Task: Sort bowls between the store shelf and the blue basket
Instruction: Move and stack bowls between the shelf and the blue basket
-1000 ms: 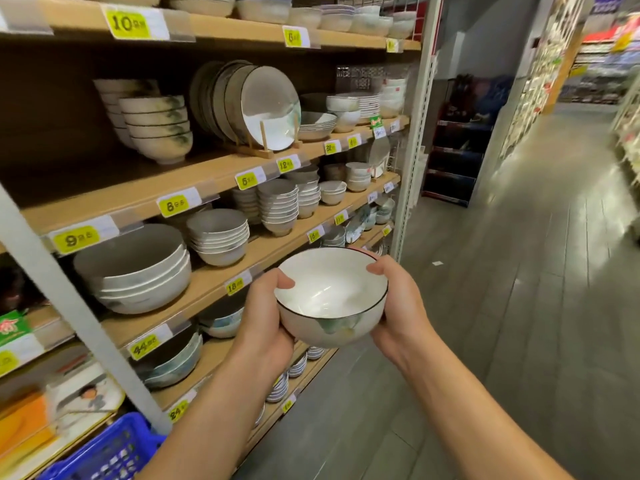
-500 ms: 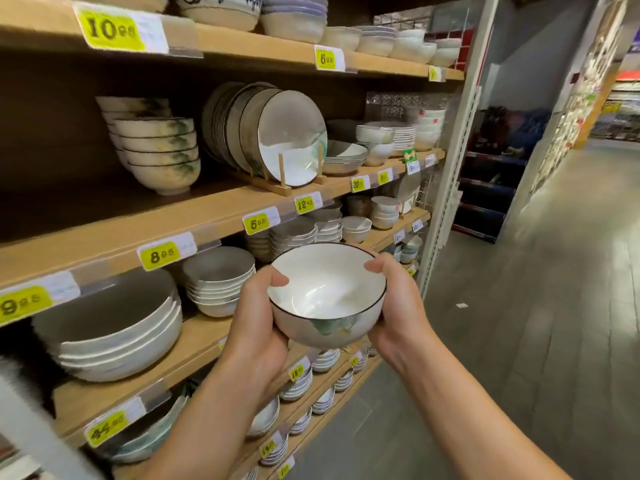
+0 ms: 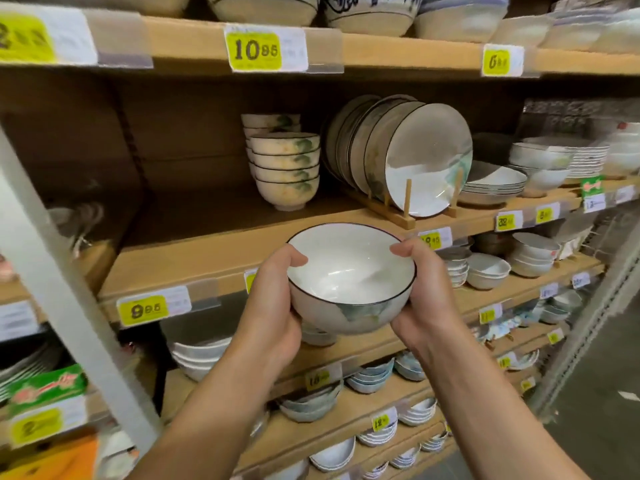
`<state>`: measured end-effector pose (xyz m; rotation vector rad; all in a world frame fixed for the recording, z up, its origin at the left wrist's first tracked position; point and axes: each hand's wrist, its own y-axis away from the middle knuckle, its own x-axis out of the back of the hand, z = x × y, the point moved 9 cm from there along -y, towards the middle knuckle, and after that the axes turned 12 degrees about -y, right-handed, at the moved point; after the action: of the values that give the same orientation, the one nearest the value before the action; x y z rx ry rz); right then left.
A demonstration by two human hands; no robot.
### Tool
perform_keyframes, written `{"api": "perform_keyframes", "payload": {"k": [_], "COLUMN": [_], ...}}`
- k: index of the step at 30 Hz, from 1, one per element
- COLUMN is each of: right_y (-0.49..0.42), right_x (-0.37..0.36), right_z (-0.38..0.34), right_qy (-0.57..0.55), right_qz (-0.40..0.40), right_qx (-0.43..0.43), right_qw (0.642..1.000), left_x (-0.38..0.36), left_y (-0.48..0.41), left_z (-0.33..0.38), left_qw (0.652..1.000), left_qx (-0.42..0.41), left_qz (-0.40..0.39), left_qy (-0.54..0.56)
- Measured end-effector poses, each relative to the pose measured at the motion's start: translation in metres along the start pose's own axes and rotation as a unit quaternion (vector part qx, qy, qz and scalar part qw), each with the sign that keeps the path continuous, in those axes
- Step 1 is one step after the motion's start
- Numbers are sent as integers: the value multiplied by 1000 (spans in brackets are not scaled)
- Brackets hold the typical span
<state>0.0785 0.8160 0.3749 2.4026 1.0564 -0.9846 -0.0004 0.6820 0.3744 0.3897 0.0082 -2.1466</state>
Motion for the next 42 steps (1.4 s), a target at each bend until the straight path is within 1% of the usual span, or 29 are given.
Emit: {"api": "perform_keyframes", "payload": {"k": [4,7,9,14,16,18,19,20,22,23,24,25,27,29,31,33,35,37,38,40,42], "right_y": [-40,-72,-93,-135,-148,-158,-163,-169,-182,-183,-180,-172,-154,-161,-175,-189,-194,-189,-187,-190,-199], "right_x": [-24,-40,-51,-77,-82,-85,-87,-86,-75,-67,-61,-59,-62,-64,-66,-69,-74,-84,-88,-92,-93], "right_z": [13,14,15,17,19,19,18,16,7,1,-1,0,10,14,8,6,13,19,19,18,16], "right_qy": [-7,-3,8,42,59,70,76,74,44,43,56,74,105,101,52,-17,-48,-28,-20,-7,-6], "right_qz": [-62,-112,-147,-233,-252,-265,-265,-246,-196,-181,-184,-204,-248,-239,-212,-190,-200,-238,-246,-240,-206], "right_qx": [-55,-87,-117,-224,-260,-268,-259,-238,-164,-110,-60,-27,-7,5,-18,-91,-179,-249,-268,-273,-240], "right_qw": [997,990,982,945,930,923,926,937,966,976,980,976,963,966,976,977,962,938,931,932,949], "left_x": [14,17,17,1,-4,-7,-8,-7,-5,-4,-4,-5,-10,-18,-19,-12,-10,-17,-19,-20,-14], "left_y": [-22,-38,-49,-75,-86,-98,-103,-107,-113,-115,-117,-118,-121,-123,-123,-121,-123,-126,-127,-132,-138], "left_z": [18,32,37,46,49,50,50,49,48,48,49,49,48,44,42,50,61,64,64,64,64], "left_qw": [998,997,998,998,999,999,1000,999,997,994,992,990,985,984,986,989,996,999,998,998,999], "left_qx": [-40,-57,-49,3,2,-9,-17,-25,-45,-55,-66,-78,-102,-118,-120,-111,-77,-24,-9,-11,-19], "left_qz": [39,48,40,-46,-38,-13,7,29,69,87,102,115,135,135,116,90,40,-25,-43,-41,-8], "left_qy": [-8,-18,-27,-37,-38,-31,-25,-17,9,25,35,37,22,11,21,27,-4,-41,-44,-36,-28]}}
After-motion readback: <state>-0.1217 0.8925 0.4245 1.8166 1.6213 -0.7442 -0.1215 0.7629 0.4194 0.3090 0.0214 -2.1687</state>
